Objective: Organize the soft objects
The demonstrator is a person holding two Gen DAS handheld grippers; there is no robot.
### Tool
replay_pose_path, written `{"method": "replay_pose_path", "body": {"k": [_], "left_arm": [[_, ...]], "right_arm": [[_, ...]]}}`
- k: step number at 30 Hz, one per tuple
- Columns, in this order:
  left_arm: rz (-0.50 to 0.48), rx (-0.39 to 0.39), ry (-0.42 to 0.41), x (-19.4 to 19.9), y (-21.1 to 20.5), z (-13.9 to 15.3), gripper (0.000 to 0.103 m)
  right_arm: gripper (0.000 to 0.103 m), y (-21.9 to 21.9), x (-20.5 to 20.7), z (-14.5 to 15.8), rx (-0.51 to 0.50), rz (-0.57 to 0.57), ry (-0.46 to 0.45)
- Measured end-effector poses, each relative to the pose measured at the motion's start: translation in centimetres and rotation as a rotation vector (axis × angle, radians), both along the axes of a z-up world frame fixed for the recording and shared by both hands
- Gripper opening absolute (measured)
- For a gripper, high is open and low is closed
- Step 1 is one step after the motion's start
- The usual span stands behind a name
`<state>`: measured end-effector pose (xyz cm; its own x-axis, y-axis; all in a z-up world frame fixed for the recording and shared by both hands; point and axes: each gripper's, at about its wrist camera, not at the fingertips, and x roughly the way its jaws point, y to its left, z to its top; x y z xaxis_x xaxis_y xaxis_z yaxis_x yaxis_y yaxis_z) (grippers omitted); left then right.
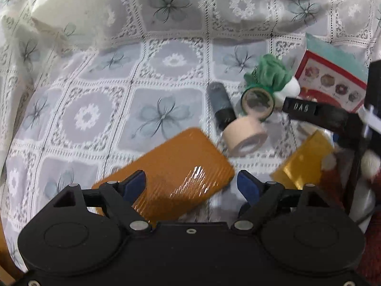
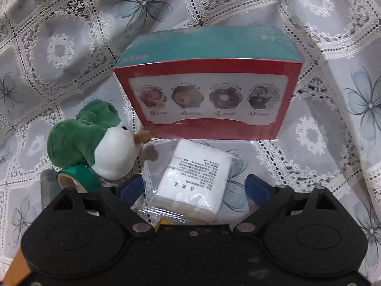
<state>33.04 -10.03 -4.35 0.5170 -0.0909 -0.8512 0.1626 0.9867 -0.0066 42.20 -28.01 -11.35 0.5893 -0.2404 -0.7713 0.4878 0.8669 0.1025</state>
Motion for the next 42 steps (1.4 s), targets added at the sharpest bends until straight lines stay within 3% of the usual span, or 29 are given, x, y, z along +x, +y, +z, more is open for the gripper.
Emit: {"method": "replay_pose_path", "body": {"k": [3, 9, 18, 23, 42], "left_arm": [[-0.008, 0.004, -0.031, 0.8, -0.4, 0.4, 0.081], [0.095, -0.052, -0.058, 3.6, 0.7, 1.6, 0.083], [0.03, 0.03, 0.03, 7.6, -2.3, -1.0, 0.083], [0.0, 0.079, 0.036, 8.9, -3.7, -2.0, 0.088], [0.245, 0.097, 0.025, 12.5, 2.4, -0.9, 0.087]], "right_arm": [[0.097, 0.0, 0.1, -0.1, 0.007, 0.004, -0.008], [0.097, -0.4, 0.1, -0.4, 0.015, 0.005, -0.021], [0.097, -0.5, -0.5, -0.1, 0.012, 0.006, -0.021], [0.097, -0.5, -0.5, -0.2, 0.008, 0.009, -0.018], [0.097, -0.5, -0.5, -0.2, 0.009, 0.01, -0.017]]}}
